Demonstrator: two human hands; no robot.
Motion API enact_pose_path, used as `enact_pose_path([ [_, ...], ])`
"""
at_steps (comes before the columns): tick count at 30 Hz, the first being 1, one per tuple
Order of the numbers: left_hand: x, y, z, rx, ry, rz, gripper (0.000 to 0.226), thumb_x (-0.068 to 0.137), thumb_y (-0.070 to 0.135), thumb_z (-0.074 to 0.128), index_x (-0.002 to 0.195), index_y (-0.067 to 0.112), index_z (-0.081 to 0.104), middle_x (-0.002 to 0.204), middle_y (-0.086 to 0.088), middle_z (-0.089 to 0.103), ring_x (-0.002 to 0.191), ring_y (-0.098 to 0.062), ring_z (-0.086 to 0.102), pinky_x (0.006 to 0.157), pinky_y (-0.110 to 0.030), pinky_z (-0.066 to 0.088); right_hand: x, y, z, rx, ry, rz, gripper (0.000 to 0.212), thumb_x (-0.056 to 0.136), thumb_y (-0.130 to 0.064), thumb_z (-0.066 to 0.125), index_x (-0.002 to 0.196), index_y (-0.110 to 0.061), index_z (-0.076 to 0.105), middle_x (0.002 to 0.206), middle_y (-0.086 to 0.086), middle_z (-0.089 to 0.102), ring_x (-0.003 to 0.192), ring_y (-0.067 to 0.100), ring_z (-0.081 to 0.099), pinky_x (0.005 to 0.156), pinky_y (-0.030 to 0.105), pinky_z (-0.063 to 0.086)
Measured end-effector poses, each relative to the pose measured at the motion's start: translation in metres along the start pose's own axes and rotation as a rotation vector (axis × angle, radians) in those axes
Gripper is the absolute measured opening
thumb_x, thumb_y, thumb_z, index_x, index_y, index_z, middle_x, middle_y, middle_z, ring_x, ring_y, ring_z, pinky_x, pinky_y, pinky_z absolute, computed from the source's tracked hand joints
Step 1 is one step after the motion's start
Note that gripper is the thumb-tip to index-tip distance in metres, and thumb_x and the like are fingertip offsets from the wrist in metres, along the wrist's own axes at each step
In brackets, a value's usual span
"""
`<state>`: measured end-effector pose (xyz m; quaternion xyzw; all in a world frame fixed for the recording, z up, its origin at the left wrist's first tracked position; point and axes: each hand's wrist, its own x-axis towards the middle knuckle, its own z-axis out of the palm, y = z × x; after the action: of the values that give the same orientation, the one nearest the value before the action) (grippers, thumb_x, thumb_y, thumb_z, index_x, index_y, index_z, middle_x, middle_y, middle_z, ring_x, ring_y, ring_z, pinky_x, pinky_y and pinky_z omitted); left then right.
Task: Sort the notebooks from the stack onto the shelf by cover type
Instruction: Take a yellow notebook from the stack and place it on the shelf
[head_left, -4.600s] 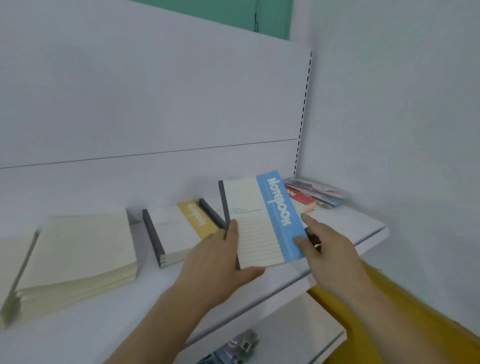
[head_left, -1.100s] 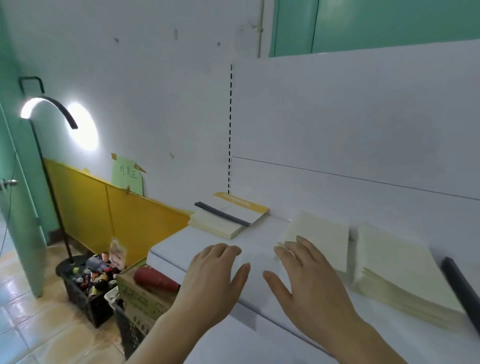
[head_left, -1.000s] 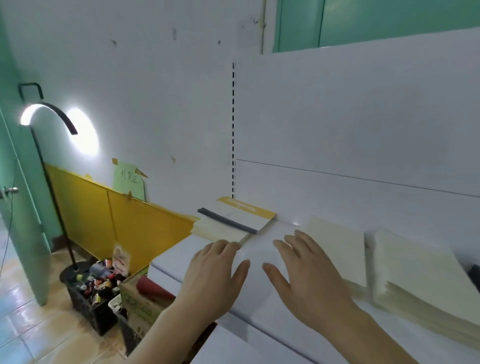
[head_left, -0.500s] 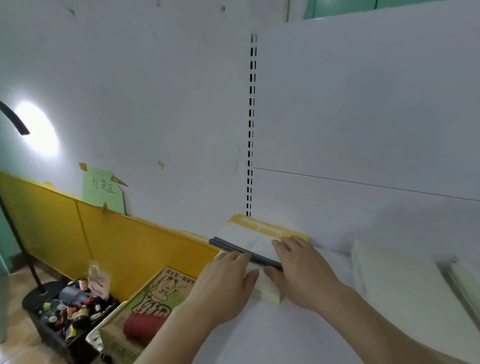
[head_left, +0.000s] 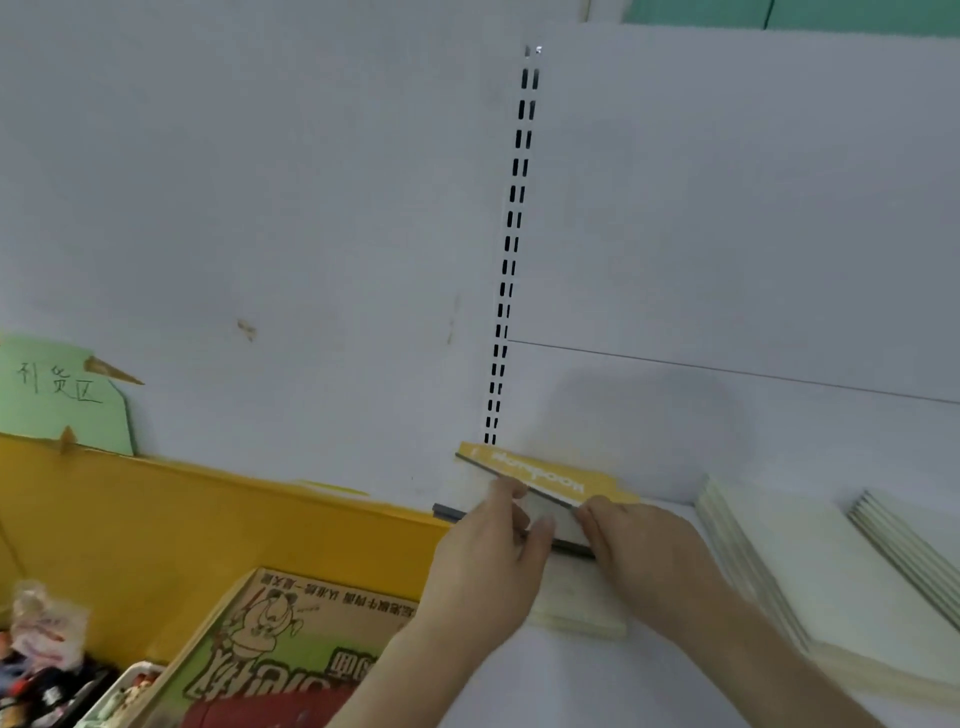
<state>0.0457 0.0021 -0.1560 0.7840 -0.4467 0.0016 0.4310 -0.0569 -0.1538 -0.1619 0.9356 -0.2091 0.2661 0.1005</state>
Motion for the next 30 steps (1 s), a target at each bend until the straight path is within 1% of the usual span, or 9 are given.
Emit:
enact_pose_path([
  [3,0.006,0.007,0.001,-0.388,0.041,-0.241,0.034,0.095,0.051,0.057,0.095,0.018,0.05,0.083,0.003,0.073,0.077,-0.009,0.07,0.078,-0.042,0.058,-0.002,-0.018,-0.018,-0.01,0.153,0.027,0.04,0.096,-0.039,0.033,0.068,-0.021,0.053,0.047,0.0,0.054,0.038,0.023,0.053,0.035,0.029,0.031],
  [6,0.011,0.018,0.005,-0.639,-0.017,-0.341,0.038,0.093,0.055,0.059,0.111,0.021,0.052,0.088,0.005,0.078,0.086,-0.008,0.074,0.089,-0.044,0.058,-0.008,-0.033,-0.032,0.016,0.159,0.013,0.028,0.091,-0.033,0.038,0.071,-0.023,0.056,0.054,-0.003,0.058,0.046,0.018,0.054,0.042,0.028,0.027],
  [12,0.014,0.03,-0.001,-0.637,0.14,-0.318,0.008,0.104,0.029,0.049,0.107,0.022,0.053,0.09,0.001,0.07,0.073,0.004,0.064,0.064,-0.018,0.052,-0.016,-0.042,-0.024,0.262,0.015,-0.126,0.049,0.106,-0.038,0.022,0.133,-0.019,0.058,0.135,-0.004,0.06,0.127,0.011,0.052,0.102,0.029,0.042],
  [15,0.014,0.024,-0.011,-0.586,0.279,-0.297,0.015,0.105,0.024,0.047,0.095,0.013,0.051,0.078,-0.008,0.06,0.058,-0.005,0.056,0.046,-0.016,0.043,-0.018,-0.037,-0.025,0.254,0.12,-0.126,0.048,0.105,-0.036,0.029,0.127,-0.012,0.064,0.133,0.001,0.062,0.124,0.016,0.056,0.103,0.032,0.044],
  [17,0.015,0.013,-0.021,-0.54,0.33,-0.292,0.016,0.105,0.028,0.046,0.09,0.022,0.051,0.074,-0.003,0.056,0.066,-0.018,0.054,0.056,-0.027,0.046,-0.016,-0.026,-0.023,0.263,0.155,0.002,0.046,0.1,-0.036,0.035,0.122,-0.01,0.066,0.127,0.004,0.065,0.117,0.02,0.06,0.098,0.033,0.049],
  [22,0.01,-0.009,-0.043,-0.512,0.349,-0.301,0.013,0.106,0.031,0.044,0.098,0.031,0.055,0.086,-0.005,0.062,0.074,-0.023,0.058,0.059,-0.032,0.044,-0.008,-0.007,-0.012,0.204,-0.338,0.01,0.064,0.098,-0.055,0.039,0.149,-0.018,0.035,0.157,-0.003,0.03,0.148,0.017,0.02,0.117,0.023,0.014],
  [24,0.009,-0.013,-0.048,-0.503,0.351,-0.309,0.015,0.107,0.03,0.041,0.098,0.028,0.054,0.086,0.0,0.061,0.074,-0.019,0.055,0.059,-0.031,0.041,-0.006,-0.004,-0.003,0.208,-0.357,-0.046,0.053,0.097,-0.057,0.038,0.134,-0.022,0.052,0.144,-0.008,0.046,0.139,0.017,0.036,0.106,0.022,0.027],
  [27,0.008,-0.016,-0.048,-0.493,0.323,-0.318,0.017,0.108,0.03,0.037,0.103,0.031,0.053,0.093,0.006,0.064,0.083,-0.015,0.058,0.07,-0.035,0.047,-0.004,-0.001,0.007,0.126,-0.196,-0.102,0.044,0.093,-0.057,0.026,0.079,-0.025,0.054,0.089,-0.008,0.062,0.085,0.022,0.062,0.07,0.028,0.032],
  [30,0.003,-0.015,-0.051,-0.508,0.313,-0.321,0.018,0.108,0.03,0.035,0.115,0.036,0.051,0.1,0.014,0.064,0.092,-0.009,0.059,0.074,-0.031,0.049,-0.005,-0.001,0.002,0.023,-0.196,-0.124,0.052,0.095,-0.052,0.014,0.083,-0.025,0.056,0.086,-0.005,0.065,0.079,0.023,0.062,0.067,0.032,0.036],
])
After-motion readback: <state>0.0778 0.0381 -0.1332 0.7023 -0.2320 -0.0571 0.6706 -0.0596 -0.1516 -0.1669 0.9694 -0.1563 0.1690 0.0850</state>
